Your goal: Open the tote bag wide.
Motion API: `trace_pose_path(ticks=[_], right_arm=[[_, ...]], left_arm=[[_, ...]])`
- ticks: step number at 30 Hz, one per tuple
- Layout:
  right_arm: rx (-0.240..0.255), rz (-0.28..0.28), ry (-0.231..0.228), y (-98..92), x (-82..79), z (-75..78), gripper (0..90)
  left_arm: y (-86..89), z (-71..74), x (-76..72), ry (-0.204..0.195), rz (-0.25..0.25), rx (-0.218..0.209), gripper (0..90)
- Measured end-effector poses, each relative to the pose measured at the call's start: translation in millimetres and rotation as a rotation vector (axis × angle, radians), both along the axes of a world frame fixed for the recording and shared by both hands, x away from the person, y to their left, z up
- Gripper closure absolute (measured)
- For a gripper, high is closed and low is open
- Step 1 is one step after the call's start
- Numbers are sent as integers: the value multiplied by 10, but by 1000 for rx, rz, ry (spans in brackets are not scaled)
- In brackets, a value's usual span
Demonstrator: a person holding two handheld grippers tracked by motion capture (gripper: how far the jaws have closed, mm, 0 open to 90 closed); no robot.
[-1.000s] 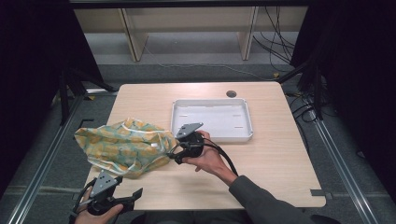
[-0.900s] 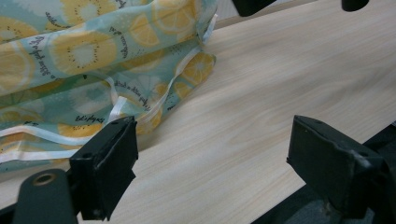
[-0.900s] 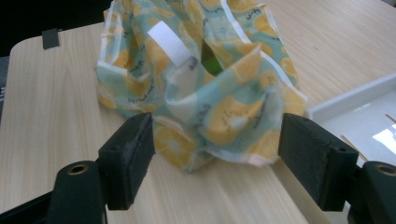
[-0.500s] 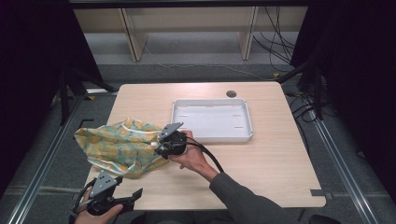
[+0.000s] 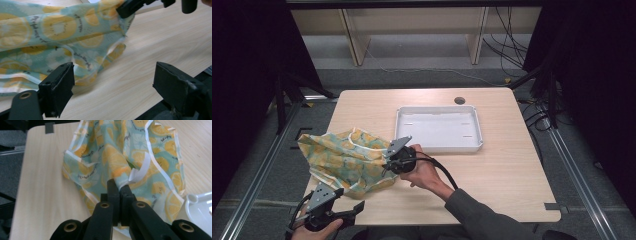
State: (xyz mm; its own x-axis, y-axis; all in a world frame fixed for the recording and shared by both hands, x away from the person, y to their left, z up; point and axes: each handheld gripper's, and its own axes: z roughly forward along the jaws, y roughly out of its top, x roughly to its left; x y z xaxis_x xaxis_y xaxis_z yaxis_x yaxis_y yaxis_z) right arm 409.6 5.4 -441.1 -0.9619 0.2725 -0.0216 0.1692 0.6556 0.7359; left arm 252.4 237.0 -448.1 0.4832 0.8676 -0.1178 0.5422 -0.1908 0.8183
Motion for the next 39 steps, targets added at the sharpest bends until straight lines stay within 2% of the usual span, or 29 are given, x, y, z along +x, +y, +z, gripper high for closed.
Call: trace_pose_path(ticks=[1, 6, 7, 8, 9, 11, 12, 14, 15, 17, 18, 22, 23, 26, 28, 29, 32, 34, 37, 38, 39], right_arm=[[0, 0, 0, 0, 0, 0, 900], [-2, -12, 27, -195, -82, 42, 900], [-3, 23, 4, -232, -65, 43, 900], [-1, -5, 24, -275, -99, 48, 900], [-5, -3, 30, -319, -112, 53, 900], [-6, 24, -12, -391, -99, 59, 900], [-2, 18, 14, -442, -124, 58, 900], [-5, 21, 16, -530, -148, 54, 900], [-10, 5, 24, -640, -176, 45, 900], [-7, -2, 30, -680, -189, 38, 900], [-6, 9, 26, -751, -194, 30, 900], [-19, -24, 39, -983, -227, 27, 900], [-19, -23, 36, -1041, -230, 29, 900], [-19, -50, 48, -1233, -251, 32, 900], [-16, -49, 44, -1326, -252, 27, 900], [-18, -75, 52, -1453, -269, 24, 900], [-19, -67, 50, -1560, -274, 29, 900], [-20, -89, 58, -1673, -294, 42, 900], [-22, -95, 54, -1799, -308, 45, 900], [-15, -112, 58, -1890, -324, 34, 900], [-15, -112, 58, -1890, -324, 34, 900]], left_arm=[[-9, 0, 0, -6, 1, -18, 166], [-1, 16, -6, -12, 2, -15, 170], [7, 18, -4, -10, -2, -10, 170], [3, 11, -5, -4, 6, -27, 170], [10, 13, -4, -9, 5, -22, 170], [10, 14, 2, -10, 2, -23, 170], [11, 13, 3, -9, 1, -23, 170], [14, 14, -1, -10, 5, -27, 169], [13, 18, -2, -11, 8, -26, 169], [14, 18, -1, -12, 9, -27, 170], [12, 13, -2, -7, 12, -38, 169], [4, 14, 7, -10, -7, -37, 167], [-2, 12, 3, -4, 3, -46, 166], [-2, 19, 5, -15, -6, -36, 167], [-1, 18, 2, -14, -6, -35, 167], [-3, 20, 1, -15, -4, -35, 167], [-7, 17, 2, -15, -13, -41, 164], [-17, 10, 3, -7, -13, -50, 154], [-17, 13, 4, -14, -27, -28, 155], [-24, 11, 3, -12, -27, -33, 154], [-29, 11, -1, -5, -21, -36, 154]])
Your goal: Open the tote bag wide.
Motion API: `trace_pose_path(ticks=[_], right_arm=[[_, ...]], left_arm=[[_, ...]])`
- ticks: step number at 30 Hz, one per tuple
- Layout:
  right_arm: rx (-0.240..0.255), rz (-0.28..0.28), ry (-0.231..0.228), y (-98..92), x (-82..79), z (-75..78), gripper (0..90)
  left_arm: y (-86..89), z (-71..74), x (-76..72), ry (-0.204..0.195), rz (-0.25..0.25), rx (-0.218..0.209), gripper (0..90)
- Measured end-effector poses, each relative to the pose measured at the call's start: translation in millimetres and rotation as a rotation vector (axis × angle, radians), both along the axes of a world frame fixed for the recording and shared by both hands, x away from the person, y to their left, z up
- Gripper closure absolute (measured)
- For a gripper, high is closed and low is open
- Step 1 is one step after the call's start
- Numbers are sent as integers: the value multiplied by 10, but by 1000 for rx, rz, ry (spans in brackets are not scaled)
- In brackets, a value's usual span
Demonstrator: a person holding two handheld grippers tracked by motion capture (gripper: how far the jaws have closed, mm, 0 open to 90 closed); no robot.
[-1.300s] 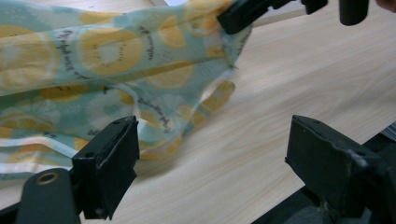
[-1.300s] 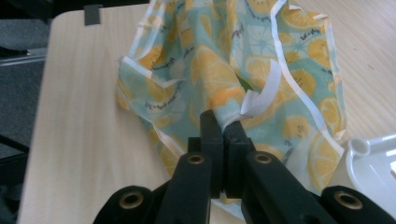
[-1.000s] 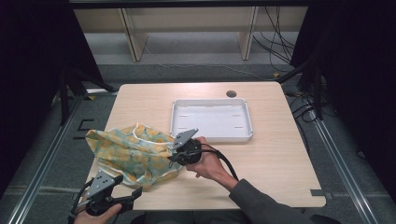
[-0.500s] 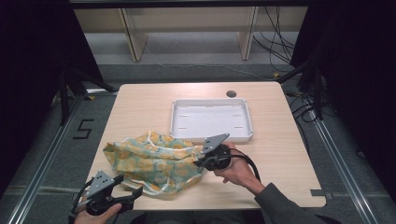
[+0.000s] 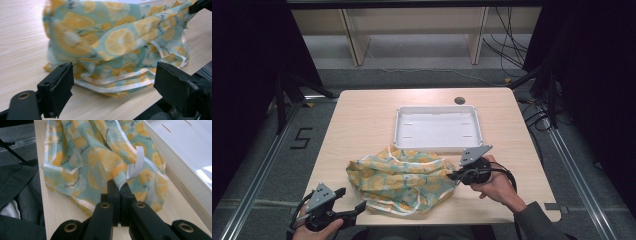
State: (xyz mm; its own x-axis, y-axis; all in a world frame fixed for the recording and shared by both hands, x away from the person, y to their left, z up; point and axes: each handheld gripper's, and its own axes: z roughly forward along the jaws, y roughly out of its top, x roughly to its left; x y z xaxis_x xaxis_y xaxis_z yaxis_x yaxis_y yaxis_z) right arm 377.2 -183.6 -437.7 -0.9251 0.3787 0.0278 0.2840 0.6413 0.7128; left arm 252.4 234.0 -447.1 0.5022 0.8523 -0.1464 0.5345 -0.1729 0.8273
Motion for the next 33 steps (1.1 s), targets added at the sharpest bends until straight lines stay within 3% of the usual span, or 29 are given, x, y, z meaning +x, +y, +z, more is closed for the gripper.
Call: trace_pose_path(ticks=[3, 4, 8, 16, 30, 32, 33], right_arm=[[-13, -14, 9, -135, -32, 0, 900], [-10, -18, 12, -174, -45, -7, 900], [-8, -55, 19, -311, -100, -4, 900], [-22, -88, 17, -550, -179, -1, 900], [-6, -133, 23, -701, -174, -18, 894], [7, -130, 24, -713, -166, -2, 860], [18, -155, 28, -723, -168, 16, 816]], left_arm=[[-15, -7, 2, -1, -17, 1, 159], [-12, -2, 5, -5, -28, 23, 159], [-39, -14, 3, 4, -32, 6, 164], [-55, -15, 3, 3, -48, 14, 169], [-257, 19, -48, -12, -129, 20, 187], [-286, 20, -52, -11, -144, 27, 188], [-292, 20, -52, -8, -147, 27, 189]])
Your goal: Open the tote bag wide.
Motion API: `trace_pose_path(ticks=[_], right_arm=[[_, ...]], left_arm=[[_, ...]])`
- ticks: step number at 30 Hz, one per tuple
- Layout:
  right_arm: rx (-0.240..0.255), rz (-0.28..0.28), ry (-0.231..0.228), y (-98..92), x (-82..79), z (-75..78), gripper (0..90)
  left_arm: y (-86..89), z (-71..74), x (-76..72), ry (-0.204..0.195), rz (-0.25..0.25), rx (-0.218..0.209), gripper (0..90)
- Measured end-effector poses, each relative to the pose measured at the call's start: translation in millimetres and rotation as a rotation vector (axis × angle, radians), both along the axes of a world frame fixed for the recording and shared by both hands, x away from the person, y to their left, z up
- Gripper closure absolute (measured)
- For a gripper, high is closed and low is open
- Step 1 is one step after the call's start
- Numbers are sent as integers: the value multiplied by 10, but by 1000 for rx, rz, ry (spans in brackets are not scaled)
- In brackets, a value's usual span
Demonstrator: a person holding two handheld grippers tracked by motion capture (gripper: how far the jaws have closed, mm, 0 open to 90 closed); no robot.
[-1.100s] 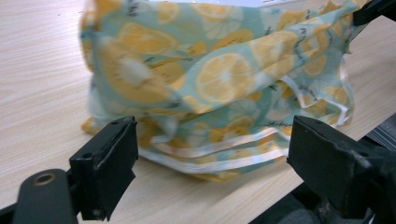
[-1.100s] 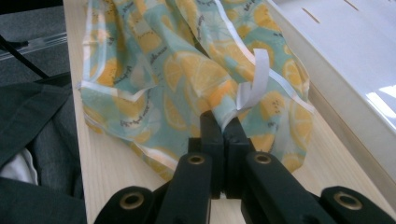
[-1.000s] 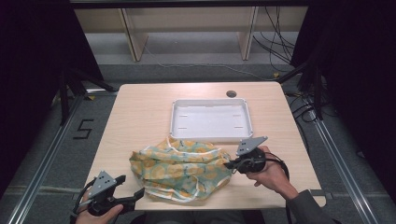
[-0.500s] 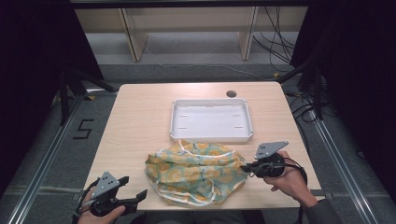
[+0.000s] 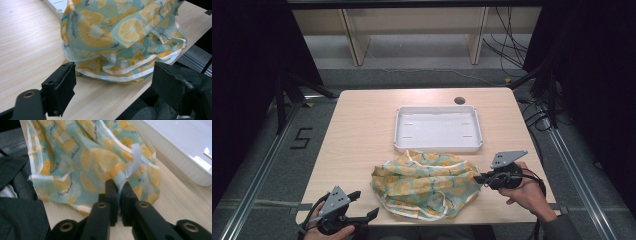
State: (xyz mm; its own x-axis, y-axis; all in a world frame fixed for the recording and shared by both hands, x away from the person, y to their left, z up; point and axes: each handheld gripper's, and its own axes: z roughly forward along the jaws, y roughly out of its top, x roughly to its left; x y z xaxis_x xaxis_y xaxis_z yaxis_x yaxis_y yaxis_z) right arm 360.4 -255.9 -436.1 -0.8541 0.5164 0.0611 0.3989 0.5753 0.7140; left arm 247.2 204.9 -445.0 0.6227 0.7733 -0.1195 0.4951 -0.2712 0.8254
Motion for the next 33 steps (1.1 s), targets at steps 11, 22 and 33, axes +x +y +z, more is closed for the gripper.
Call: trace_pose_path(ticks=[11, 22, 33], right_arm=[[158, -34, -82, -24, -40, 261, 495], [167, -22, -87, 90, 24, 296, 462], [140, -11, -87, 182, 101, 279, 448]], left_arm=[[-198, 48, 63, -18, -64, -15, 208], [-547, 105, 194, -40, -133, 0, 207], [-803, 134, 327, -33, -168, 21, 212]])
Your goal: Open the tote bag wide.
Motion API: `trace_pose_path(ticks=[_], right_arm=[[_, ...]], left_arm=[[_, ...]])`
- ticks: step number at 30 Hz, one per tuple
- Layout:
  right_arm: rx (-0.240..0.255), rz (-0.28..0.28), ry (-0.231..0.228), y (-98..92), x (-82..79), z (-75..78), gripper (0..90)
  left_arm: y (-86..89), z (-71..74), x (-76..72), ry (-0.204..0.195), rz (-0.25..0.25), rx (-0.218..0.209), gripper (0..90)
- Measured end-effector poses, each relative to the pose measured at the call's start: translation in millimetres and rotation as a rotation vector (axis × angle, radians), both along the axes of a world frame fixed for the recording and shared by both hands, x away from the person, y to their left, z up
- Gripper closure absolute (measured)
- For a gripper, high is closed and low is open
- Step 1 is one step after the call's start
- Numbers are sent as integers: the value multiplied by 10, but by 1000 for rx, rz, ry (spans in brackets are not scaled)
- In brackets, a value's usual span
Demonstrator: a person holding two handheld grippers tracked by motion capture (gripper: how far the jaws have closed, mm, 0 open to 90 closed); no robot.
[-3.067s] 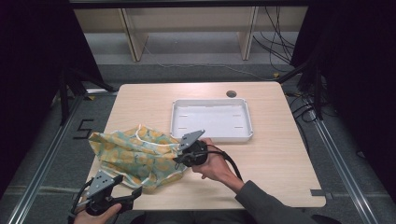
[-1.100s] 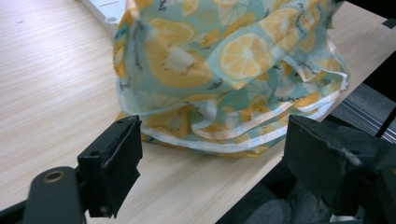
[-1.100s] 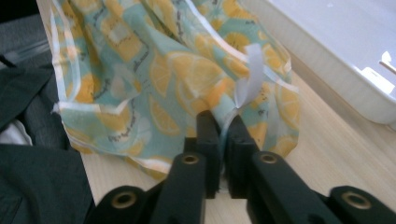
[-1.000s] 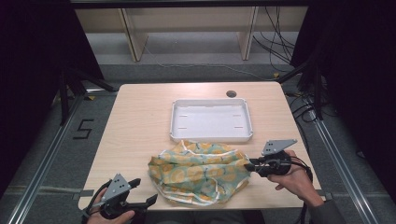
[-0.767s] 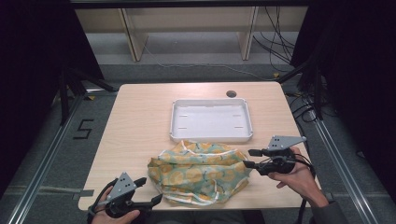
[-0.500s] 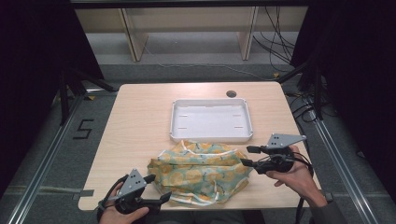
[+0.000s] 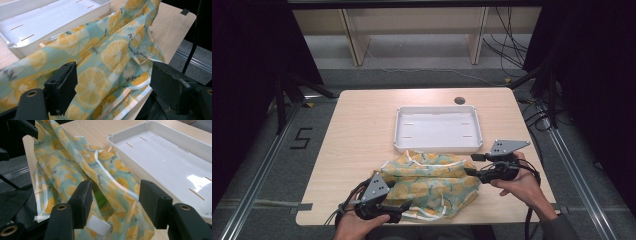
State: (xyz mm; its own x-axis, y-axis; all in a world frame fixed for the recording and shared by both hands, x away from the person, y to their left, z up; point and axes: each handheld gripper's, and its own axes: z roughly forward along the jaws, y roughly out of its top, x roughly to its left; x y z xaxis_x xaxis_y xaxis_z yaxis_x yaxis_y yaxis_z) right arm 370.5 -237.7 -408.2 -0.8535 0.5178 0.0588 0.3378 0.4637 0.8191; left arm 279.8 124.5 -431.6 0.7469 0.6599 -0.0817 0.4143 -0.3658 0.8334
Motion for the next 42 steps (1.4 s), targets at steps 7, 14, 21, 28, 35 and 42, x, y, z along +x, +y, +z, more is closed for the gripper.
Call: trace_pose_path(ticks=[7, 14, 21, 28, 35, 42], right_arm=[[-10, 3, -1, 26, 31, -11, 444], [-19, 18, -3, 116, 67, -9, 439], [-56, 53, 6, 294, 131, -37, 438], [-77, 105, 7, 475, 189, -70, 439], [-143, 164, 37, 688, 253, -160, 467], [-221, 252, 42, 926, 322, -240, 622]], left_arm=[[-134, 13, 89, -25, -46, 37, 235], [-260, -89, 226, -14, -67, 105, 250], [-393, -201, 373, -23, -90, 177, 269], [-456, -289, 513, 1, -99, 216, 448], [-462, -270, 487, -24, -179, 237, 814], [-371, -194, 328, -17, -232, 228, 890]])
